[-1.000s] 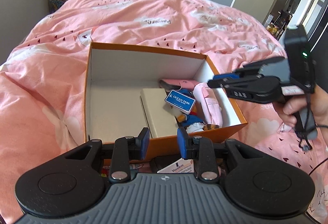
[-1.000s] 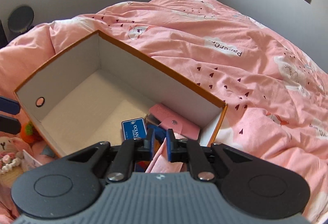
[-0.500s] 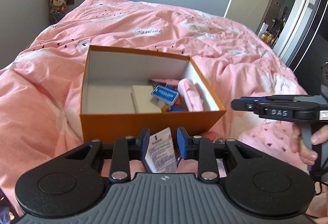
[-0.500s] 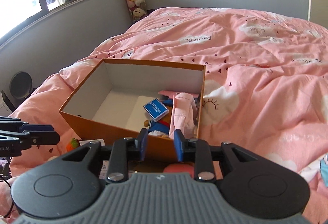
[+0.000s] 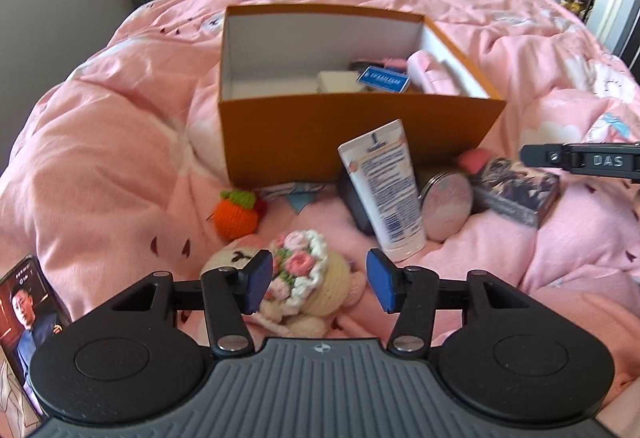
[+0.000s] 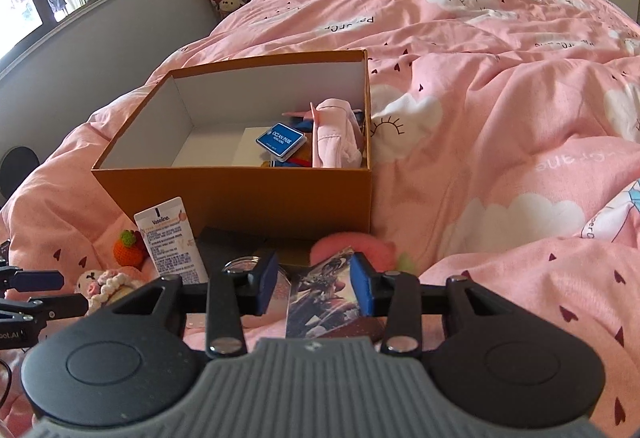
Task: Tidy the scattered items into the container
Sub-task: 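Withdraw both grippers from the shoebox toward the items beside it, then grasp the crochet bunny holding a flower bouquet with the left gripper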
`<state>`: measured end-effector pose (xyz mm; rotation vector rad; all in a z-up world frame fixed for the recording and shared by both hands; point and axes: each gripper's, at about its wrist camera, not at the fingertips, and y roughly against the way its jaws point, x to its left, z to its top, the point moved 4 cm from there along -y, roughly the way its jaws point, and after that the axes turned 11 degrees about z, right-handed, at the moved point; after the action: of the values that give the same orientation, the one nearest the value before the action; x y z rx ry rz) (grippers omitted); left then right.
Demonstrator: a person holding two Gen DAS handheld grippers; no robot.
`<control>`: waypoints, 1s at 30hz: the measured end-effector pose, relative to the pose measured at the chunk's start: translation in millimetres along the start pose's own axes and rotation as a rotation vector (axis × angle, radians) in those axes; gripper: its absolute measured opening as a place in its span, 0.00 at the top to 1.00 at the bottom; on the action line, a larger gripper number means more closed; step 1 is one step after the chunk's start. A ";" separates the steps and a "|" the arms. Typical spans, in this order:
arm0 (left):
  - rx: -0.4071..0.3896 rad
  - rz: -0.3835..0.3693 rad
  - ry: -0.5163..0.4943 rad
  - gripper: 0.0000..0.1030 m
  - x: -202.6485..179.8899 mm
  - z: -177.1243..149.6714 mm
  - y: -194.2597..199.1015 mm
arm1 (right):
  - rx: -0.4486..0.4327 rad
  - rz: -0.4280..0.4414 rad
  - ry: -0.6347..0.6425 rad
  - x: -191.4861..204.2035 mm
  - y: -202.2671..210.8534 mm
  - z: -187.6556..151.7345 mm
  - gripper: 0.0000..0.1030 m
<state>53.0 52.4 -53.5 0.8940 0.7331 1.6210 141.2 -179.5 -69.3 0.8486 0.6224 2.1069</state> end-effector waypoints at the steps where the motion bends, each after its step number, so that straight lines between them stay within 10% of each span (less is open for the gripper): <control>1: 0.015 0.004 -0.001 0.40 0.9 -0.8 -2.2 | -0.003 0.000 0.007 1.5 0.9 -0.7 0.58; 19: 0.246 -0.025 0.570 0.40 30.6 -22.4 -38.7 | -0.027 0.007 0.022 2.2 1.6 -0.9 0.58; 30: 0.286 0.061 0.638 0.28 21.0 -14.0 -66.3 | -0.040 0.009 0.005 -3.7 3.1 -1.3 0.57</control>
<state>72.3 87.1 -112.3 0.5877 1.4163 1.9046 140.6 -184.4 -69.5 0.8257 0.5787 2.1226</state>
